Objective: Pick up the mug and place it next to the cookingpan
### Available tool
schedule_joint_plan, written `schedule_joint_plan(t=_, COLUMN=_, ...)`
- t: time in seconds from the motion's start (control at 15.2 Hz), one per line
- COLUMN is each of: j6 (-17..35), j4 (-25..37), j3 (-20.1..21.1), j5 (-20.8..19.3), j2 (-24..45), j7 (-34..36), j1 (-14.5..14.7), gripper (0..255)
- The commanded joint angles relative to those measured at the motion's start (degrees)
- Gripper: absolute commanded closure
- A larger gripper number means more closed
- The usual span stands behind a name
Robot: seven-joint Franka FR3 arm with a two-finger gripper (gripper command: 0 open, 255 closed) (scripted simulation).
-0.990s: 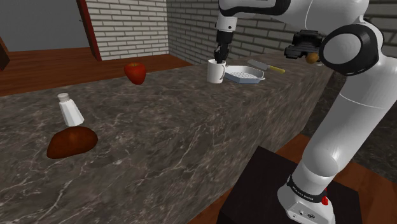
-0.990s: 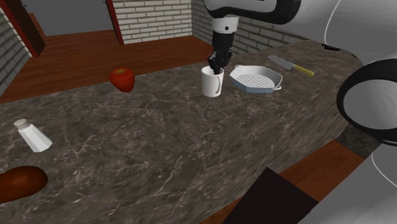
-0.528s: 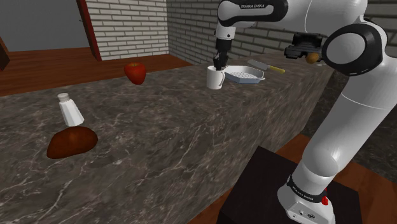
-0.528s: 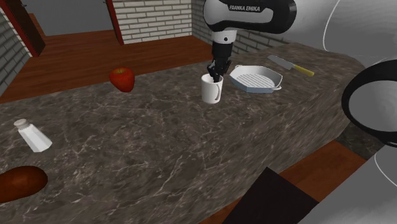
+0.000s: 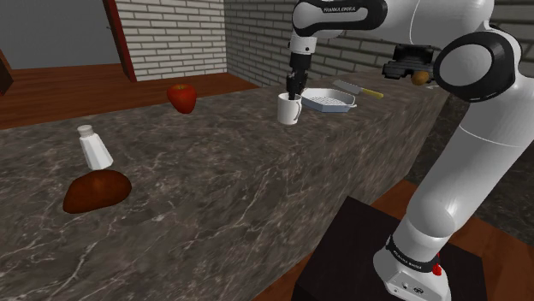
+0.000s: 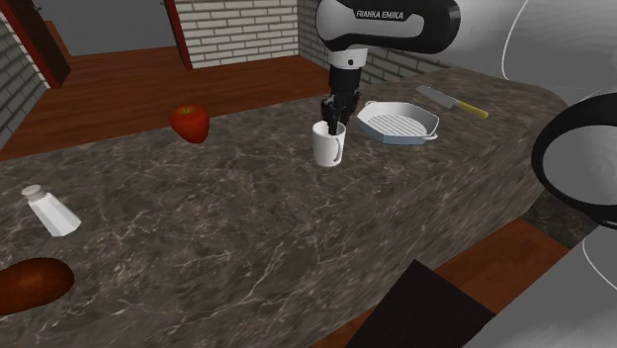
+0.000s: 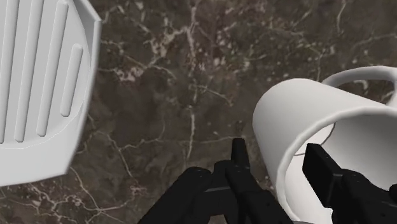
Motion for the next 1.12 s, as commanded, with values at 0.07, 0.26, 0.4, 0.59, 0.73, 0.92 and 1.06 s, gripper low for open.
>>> schedule_joint_plan(t=0.07, j6=0.0, j4=0.0, j3=0.0, j5=0.0, j2=0.0, j7=0.0, j1=0.0, gripper=0)
schedule_joint_plan(t=0.26, j6=0.0, j4=0.0, j3=0.0, j5=0.0, j2=0.0, j7=0.0, j1=0.0, gripper=0)
schedule_joint_plan(t=0.4, j6=-4.1, j4=5.0, j3=-0.1, j5=0.0, j2=0.9, j7=0.0, j1=-0.1, gripper=0)
schedule_joint_plan(t=0.59, j6=-7.9, j4=10.0, j3=-0.2, j5=0.0, j2=2.1, j7=0.1, j1=-0.2, gripper=0)
schedule_joint_plan(t=0.73, j6=-7.9, j4=10.0, j3=-0.2, j5=0.0, j2=2.1, j7=0.1, j1=-0.2, gripper=0)
schedule_joint_plan(t=0.92, j6=-7.9, j4=10.0, j3=-0.2, j5=0.0, j2=2.1, j7=0.1, j1=-0.2, gripper=0)
schedule_joint_plan(t=1.06, j6=-7.9, j4=10.0, j3=-0.2, j5=0.0, j2=2.1, j7=0.1, j1=-0.2, gripper=0)
